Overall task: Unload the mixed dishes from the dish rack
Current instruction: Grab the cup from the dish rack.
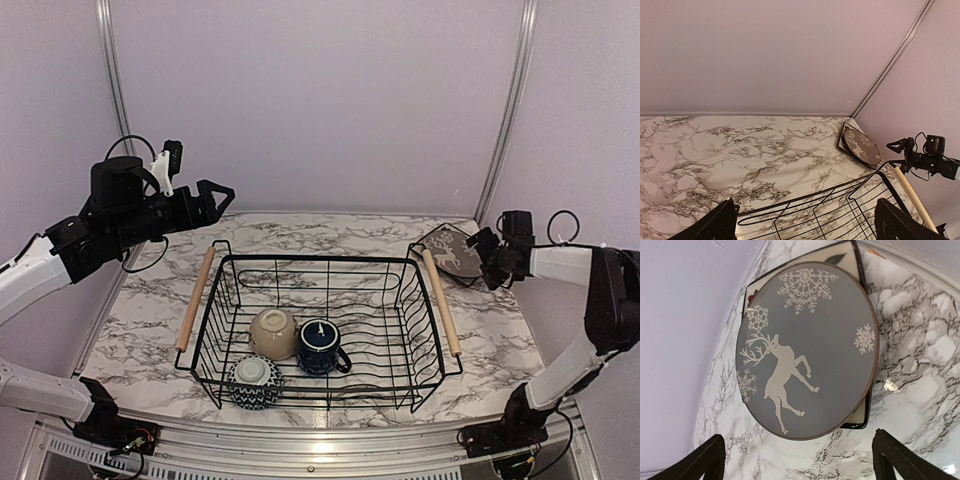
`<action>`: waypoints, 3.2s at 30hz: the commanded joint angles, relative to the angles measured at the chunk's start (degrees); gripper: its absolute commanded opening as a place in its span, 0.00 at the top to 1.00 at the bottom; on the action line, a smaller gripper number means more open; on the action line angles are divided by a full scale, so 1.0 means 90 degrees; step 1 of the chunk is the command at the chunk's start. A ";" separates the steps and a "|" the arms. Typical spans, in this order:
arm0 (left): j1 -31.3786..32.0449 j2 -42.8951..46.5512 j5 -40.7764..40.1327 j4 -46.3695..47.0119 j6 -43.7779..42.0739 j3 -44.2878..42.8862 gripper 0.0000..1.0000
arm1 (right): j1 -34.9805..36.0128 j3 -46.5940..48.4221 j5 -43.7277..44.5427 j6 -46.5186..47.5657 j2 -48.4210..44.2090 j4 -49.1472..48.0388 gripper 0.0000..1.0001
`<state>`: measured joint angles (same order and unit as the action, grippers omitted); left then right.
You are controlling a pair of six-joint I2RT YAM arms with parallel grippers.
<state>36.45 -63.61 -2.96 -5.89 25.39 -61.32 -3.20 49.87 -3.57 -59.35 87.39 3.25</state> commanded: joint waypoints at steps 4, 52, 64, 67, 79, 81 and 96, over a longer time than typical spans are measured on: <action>0.0023 -0.0060 -0.0104 -0.0157 -0.0143 -0.0054 0.01 | 0.0977 0.0501 -0.0055 0.4789 -0.1977 0.0831 0.02; 0.0023 -0.0300 -0.0403 -0.0418 -0.0159 -0.0174 0.01 | 0.7103 0.4363 0.0177 0.6905 0.2024 0.5315 0.02; 0.0023 -0.0266 -0.0440 -0.0439 -0.0177 -0.0208 0.01 | 0.7113 0.4284 0.0304 0.6797 0.2316 0.5121 0.01; 0.0023 -0.0274 -0.0431 -0.0429 -0.0165 -0.0208 0.01 | 0.7114 0.4260 0.0326 0.6771 0.2370 0.5039 0.01; 0.0023 -0.0222 -0.0462 -0.0459 -0.0194 -0.0179 0.01 | 0.7113 0.4189 0.0467 0.6810 0.2567 0.4839 0.16; 0.0023 -0.0217 -0.0457 -0.0459 -0.0192 -0.0188 0.01 | 0.7109 0.4219 0.0465 0.6805 0.2530 0.4832 0.20; 0.0023 -0.0267 -0.0270 -0.0368 -0.0105 -0.0296 0.01 | 0.6454 0.3619 -0.0804 0.6258 0.0795 0.3170 0.68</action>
<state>36.45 -66.28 -6.42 -8.56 24.43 -62.13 58.17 83.68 -5.63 0.34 102.54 42.09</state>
